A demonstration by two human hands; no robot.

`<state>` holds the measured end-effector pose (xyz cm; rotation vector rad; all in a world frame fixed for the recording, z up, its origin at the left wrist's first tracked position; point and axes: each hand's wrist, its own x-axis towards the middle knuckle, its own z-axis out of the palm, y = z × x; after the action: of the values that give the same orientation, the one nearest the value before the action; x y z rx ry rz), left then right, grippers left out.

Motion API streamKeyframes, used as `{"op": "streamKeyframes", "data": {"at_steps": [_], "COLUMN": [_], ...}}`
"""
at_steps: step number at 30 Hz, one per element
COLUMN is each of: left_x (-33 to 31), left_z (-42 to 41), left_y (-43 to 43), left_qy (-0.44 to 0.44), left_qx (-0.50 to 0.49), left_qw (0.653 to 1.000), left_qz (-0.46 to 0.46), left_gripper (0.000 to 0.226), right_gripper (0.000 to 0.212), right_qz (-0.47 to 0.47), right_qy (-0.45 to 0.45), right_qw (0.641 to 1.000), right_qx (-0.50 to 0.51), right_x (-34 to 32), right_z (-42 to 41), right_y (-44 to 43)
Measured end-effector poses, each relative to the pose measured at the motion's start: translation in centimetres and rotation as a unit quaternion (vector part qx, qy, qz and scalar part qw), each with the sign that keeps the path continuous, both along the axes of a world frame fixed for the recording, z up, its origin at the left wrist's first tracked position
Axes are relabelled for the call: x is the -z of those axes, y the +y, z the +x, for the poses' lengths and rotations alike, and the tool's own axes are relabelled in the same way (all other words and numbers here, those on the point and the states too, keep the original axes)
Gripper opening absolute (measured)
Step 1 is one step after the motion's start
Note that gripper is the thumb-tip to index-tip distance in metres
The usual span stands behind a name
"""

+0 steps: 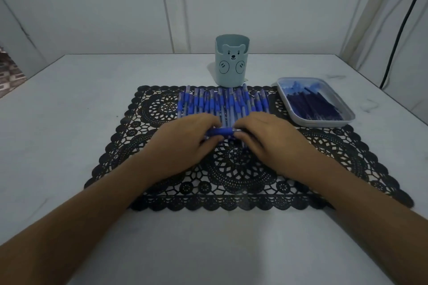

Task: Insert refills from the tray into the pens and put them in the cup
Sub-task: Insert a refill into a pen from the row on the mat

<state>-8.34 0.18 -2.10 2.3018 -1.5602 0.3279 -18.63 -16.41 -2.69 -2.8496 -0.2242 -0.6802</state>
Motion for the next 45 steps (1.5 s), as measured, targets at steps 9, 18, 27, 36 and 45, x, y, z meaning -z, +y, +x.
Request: {"op": "streamKeyframes", "data": {"at_steps": [9, 18, 27, 36, 45], "left_x": [0.7, 1.0, 0.7, 0.8, 0.7], "left_z": [-0.5, -0.5, -0.6, 0.0, 0.2], "left_y": [0.6, 0.8, 0.9, 1.0, 1.2], "left_qy": [-0.067, -0.071, -0.117, -0.23, -0.178], "left_qx": [0.051, 0.084, 0.1, 0.1, 0.099], "left_qw": [0.996, 0.994, 0.987, 0.966, 0.977], "left_qz": [-0.004, -0.012, -0.049, -0.064, -0.069], "left_gripper": [0.033, 0.034, 0.031, 0.014, 0.02], "right_gripper": [0.031, 0.034, 0.038, 0.019, 0.026], "right_qz": [-0.001, 0.014, 0.064, 0.115, 0.172], "right_qy": [0.039, 0.022, 0.043, 0.105, 0.113], "right_qw": [0.999, 0.999, 0.997, 0.988, 0.979], "right_qx": [-0.012, -0.033, -0.001, -0.003, 0.0], "right_x": [0.5, 0.1, -0.6, -0.7, -1.5], "right_z": [-0.6, -1.4, -1.5, -1.7, -1.9], "right_y": [1.0, 0.5, 1.1, 1.3, 0.9]}}
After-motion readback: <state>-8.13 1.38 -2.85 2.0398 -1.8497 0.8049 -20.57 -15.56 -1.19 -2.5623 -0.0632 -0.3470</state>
